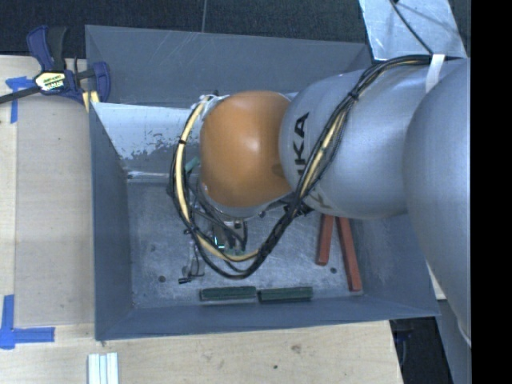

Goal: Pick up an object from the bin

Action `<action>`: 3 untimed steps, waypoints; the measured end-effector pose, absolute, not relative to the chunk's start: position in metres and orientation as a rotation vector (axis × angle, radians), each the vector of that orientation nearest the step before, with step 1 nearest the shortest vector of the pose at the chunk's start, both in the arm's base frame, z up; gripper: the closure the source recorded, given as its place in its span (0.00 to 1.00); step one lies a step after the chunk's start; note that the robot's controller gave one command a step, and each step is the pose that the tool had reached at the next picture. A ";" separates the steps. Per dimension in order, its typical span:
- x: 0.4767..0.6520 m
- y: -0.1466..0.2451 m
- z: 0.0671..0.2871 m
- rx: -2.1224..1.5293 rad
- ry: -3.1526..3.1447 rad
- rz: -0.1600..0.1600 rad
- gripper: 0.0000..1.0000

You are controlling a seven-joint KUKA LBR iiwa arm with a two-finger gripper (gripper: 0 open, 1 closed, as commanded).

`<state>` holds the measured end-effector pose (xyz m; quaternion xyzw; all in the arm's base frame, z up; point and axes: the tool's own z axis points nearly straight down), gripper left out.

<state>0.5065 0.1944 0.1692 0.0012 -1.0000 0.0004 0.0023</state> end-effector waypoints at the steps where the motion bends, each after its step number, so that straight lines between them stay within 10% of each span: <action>1: 0.485 0.136 0.083 0.089 -3.133 0.007 0.00; 2: 0.484 0.092 0.070 0.034 -3.143 -0.001 0.00; 3: 0.487 0.132 0.071 0.088 -3.147 -0.003 0.00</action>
Offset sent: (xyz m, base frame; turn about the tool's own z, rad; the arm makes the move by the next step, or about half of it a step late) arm -0.0201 -0.0547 -0.0816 -0.0575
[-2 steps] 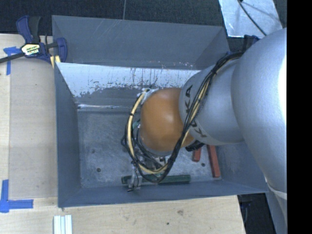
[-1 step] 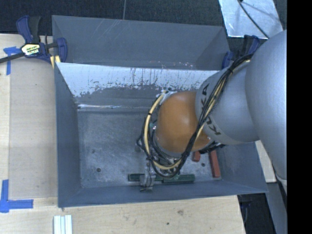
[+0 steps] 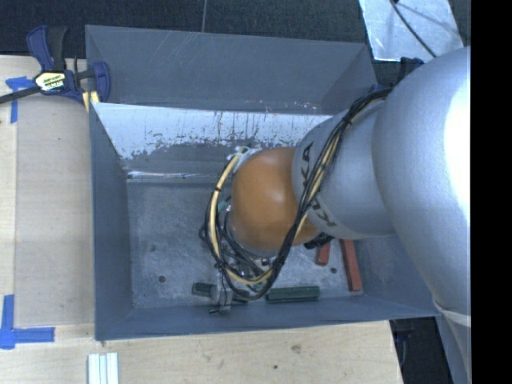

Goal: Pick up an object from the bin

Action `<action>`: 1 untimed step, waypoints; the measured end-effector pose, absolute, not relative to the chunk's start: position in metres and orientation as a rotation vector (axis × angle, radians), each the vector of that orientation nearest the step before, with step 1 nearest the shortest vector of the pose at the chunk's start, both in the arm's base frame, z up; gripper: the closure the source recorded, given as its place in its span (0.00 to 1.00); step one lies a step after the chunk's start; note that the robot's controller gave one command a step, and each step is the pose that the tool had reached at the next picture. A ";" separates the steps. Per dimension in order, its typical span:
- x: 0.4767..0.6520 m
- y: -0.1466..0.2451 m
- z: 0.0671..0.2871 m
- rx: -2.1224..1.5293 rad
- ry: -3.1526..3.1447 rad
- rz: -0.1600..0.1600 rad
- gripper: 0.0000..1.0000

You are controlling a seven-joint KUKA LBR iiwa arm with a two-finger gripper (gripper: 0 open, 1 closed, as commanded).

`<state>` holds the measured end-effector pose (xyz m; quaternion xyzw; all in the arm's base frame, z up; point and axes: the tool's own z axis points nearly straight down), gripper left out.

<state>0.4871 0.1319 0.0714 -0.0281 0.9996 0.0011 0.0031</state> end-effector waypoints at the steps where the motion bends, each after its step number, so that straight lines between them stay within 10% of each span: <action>1: 0.487 0.130 0.072 -0.082 3.137 0.003 1.00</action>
Offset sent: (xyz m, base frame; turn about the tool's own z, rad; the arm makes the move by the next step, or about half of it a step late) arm 0.0000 0.0000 0.0000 0.0000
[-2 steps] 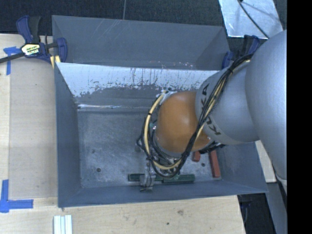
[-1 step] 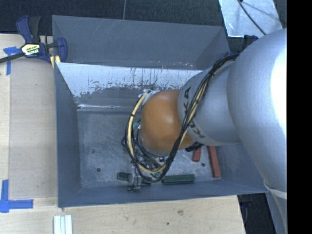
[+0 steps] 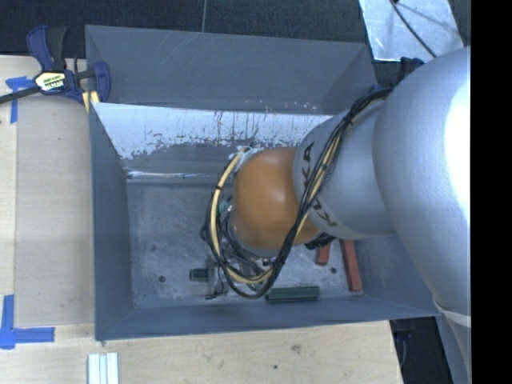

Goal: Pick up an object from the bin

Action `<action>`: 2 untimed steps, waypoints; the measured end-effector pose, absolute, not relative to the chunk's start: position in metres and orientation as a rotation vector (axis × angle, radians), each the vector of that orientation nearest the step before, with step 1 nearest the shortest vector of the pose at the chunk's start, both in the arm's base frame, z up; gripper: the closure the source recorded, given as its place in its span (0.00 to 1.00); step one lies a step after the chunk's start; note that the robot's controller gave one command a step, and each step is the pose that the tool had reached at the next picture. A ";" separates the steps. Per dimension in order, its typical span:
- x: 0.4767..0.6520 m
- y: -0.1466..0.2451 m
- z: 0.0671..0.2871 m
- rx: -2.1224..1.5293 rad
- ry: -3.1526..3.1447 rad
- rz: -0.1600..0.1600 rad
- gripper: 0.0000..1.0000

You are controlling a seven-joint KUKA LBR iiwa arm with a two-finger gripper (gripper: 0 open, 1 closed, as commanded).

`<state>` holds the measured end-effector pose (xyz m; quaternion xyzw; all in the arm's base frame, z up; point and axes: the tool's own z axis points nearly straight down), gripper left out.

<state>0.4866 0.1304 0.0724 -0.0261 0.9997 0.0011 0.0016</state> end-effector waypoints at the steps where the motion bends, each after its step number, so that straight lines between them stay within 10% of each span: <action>1: 0.491 0.123 0.138 -0.057 3.132 0.003 1.00; 2: 0.489 0.123 0.134 -0.057 3.139 0.001 0.00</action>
Offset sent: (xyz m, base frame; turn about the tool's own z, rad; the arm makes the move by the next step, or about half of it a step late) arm 0.0020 -0.0072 0.0616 0.0146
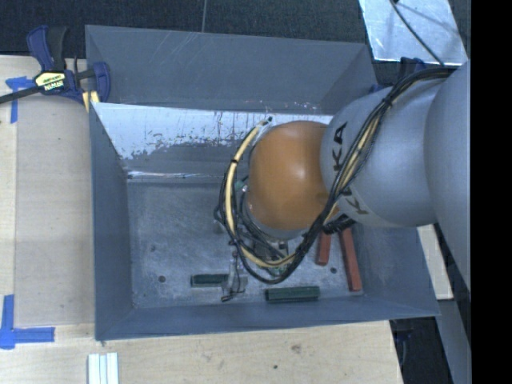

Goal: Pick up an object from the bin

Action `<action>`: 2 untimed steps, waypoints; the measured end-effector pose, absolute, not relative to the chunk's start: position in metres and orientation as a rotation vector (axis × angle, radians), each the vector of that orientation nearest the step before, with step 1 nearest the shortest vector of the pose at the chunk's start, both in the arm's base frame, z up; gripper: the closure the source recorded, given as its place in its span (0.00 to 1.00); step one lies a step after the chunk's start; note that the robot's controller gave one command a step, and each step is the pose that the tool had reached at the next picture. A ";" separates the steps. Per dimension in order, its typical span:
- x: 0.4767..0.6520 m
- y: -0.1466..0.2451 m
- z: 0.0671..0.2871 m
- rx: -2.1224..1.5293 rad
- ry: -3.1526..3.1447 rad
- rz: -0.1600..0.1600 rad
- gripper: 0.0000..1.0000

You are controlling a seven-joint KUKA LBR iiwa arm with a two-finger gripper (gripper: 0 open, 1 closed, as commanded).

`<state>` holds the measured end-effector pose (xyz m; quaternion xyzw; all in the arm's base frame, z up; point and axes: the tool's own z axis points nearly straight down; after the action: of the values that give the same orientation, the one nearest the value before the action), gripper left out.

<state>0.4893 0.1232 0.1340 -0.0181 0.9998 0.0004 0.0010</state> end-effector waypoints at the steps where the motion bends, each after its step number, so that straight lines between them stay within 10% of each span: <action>1: 0.503 0.107 0.069 -0.322 3.126 -0.001 0.00; 2: 0.504 0.108 0.071 -0.320 3.122 0.002 1.00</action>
Offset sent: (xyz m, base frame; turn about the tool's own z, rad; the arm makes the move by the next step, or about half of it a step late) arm 0.0138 -0.0151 -0.0640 -0.1706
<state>0.5043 0.1081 0.0709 -0.1018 0.9948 0.0005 0.0015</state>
